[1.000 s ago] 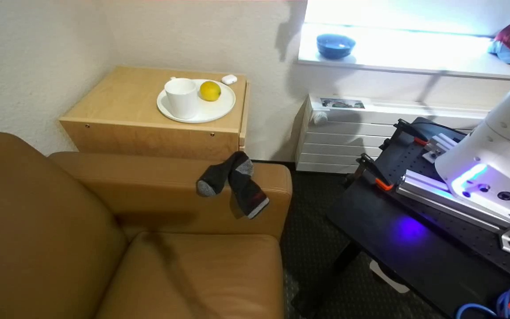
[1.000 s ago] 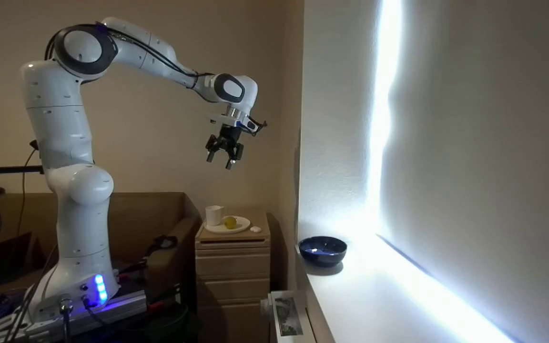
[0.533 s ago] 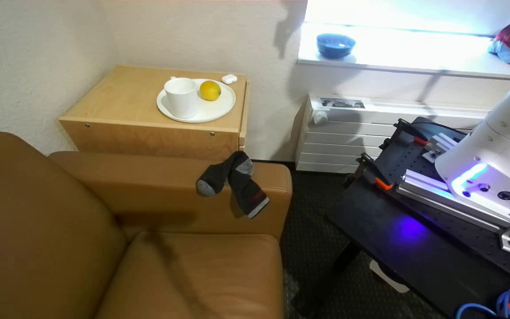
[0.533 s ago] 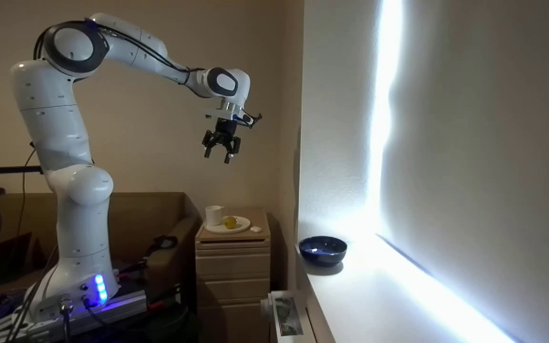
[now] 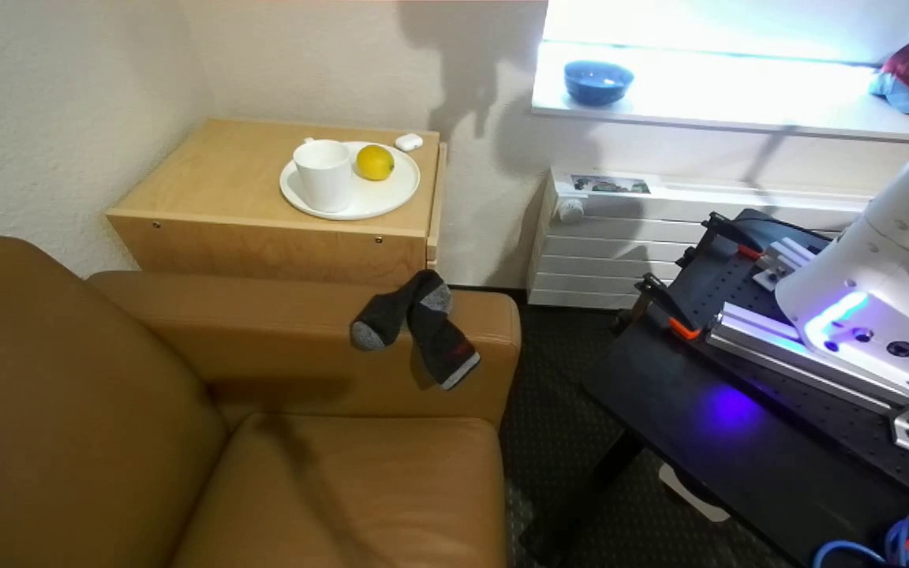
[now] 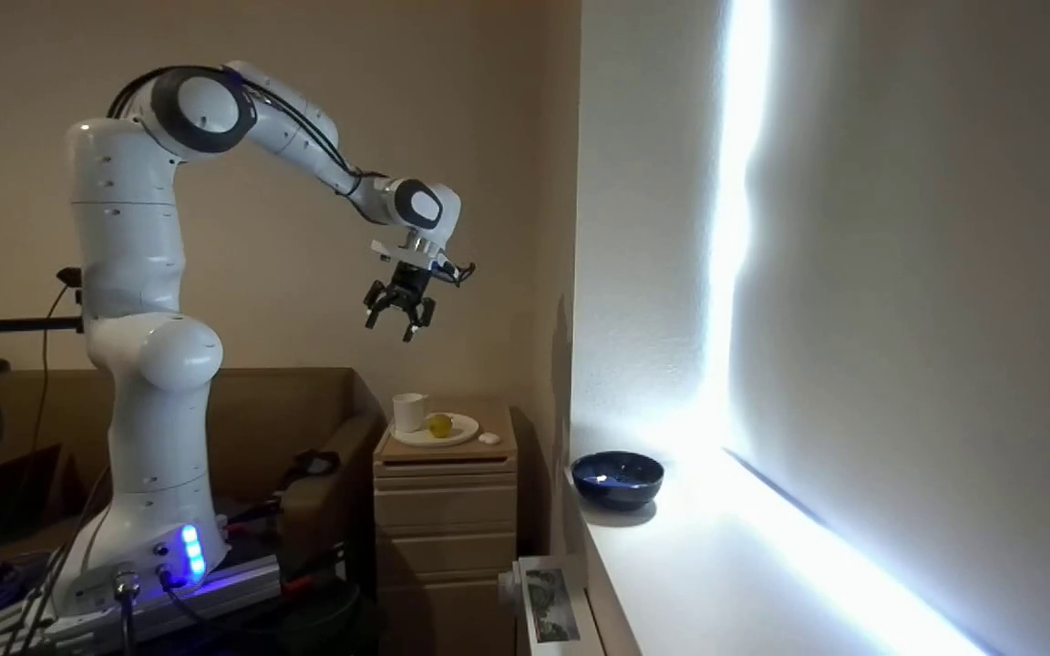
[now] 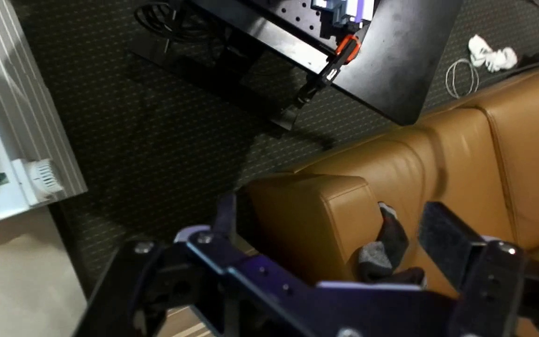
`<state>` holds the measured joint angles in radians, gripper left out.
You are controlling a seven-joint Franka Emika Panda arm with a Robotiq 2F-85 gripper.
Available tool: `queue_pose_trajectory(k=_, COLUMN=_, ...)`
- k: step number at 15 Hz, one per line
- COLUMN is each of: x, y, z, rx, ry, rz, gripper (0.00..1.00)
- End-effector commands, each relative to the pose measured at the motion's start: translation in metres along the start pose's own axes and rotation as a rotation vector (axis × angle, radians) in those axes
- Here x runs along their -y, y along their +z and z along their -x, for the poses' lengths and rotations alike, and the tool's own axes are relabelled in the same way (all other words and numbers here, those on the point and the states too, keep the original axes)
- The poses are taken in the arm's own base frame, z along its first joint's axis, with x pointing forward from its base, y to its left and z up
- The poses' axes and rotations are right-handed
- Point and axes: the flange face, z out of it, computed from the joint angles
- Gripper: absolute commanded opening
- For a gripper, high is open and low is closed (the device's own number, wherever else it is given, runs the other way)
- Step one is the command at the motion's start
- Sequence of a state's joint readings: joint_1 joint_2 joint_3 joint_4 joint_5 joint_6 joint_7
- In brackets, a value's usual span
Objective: Pick up the earphone case and move it to the window sill
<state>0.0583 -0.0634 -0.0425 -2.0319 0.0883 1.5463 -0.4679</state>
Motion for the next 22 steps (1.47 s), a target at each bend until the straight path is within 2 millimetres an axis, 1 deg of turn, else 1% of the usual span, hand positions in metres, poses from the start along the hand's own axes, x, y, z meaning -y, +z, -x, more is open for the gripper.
queue_pose_trajectory(k=1, x=0.038, y=0.036, z=-0.08, rx=0.135, ry=0.023, rz=0.037, gripper=1.0)
queue_pose_trajectory(k=2, x=0.045, y=0.036, z=-0.088, rx=0.138, ry=0.023, rz=0.018, gripper=1.0)
queue_pose_trajectory(k=3, x=0.046, y=0.037, z=-0.064, rx=0.111, ry=0.003, rz=0.031, gripper=1.0)
queue_pose_trajectory(k=4, x=0.053, y=0.044, z=-0.077, rx=0.127, ry=-0.001, rz=0.034, gripper=1.0)
queue_pose_trajectory(k=5, x=0.054, y=0.048, z=-0.08, rx=0.136, ry=-0.005, rz=0.033, gripper=1.0)
queue_pose_trajectory(k=6, x=0.053, y=0.047, z=-0.079, rx=0.134, ry=-0.002, rz=0.032, gripper=1.0)
queue_pose_trajectory(k=7, x=0.05, y=0.043, z=-0.076, rx=0.125, ry=0.004, rz=0.032, gripper=1.0)
queue_pose_trajectory(k=8, x=0.04, y=0.047, z=-0.081, rx=0.118, ry=0.072, rz=0.02, gripper=1.0)
queue_pose_trajectory(k=9, x=0.031, y=0.054, z=-0.092, rx=0.074, ry=0.156, rz=-0.03, gripper=1.0)
queue_pose_trajectory(k=10, x=0.025, y=0.062, z=-0.1, rx=0.052, ry=0.189, rz=-0.061, gripper=1.0)
queue_pose_trajectory(k=11, x=0.023, y=0.07, z=-0.111, rx=0.022, ry=0.239, rz=-0.077, gripper=1.0)
queue_pose_trajectory(k=14, x=0.007, y=0.087, z=-0.134, rx=-0.081, ry=0.39, rz=-0.079, gripper=1.0)
queue_pose_trajectory(k=16, x=-0.008, y=0.092, z=-0.139, rx=-0.135, ry=0.49, rz=-0.052, gripper=1.0)
queue_pose_trajectory(k=17, x=-0.01, y=0.088, z=-0.137, rx=-0.149, ry=0.548, rz=-0.074, gripper=1.0)
queue_pose_trajectory(k=18, x=-0.008, y=0.085, z=-0.134, rx=-0.165, ry=0.6, rz=-0.091, gripper=1.0)
queue_pose_trajectory(k=19, x=-0.007, y=0.091, z=-0.143, rx=-0.127, ry=0.517, rz=-0.061, gripper=1.0)
queue_pose_trajectory(k=22, x=-0.008, y=0.084, z=-0.141, rx=-0.146, ry=0.577, rz=-0.074, gripper=1.0)
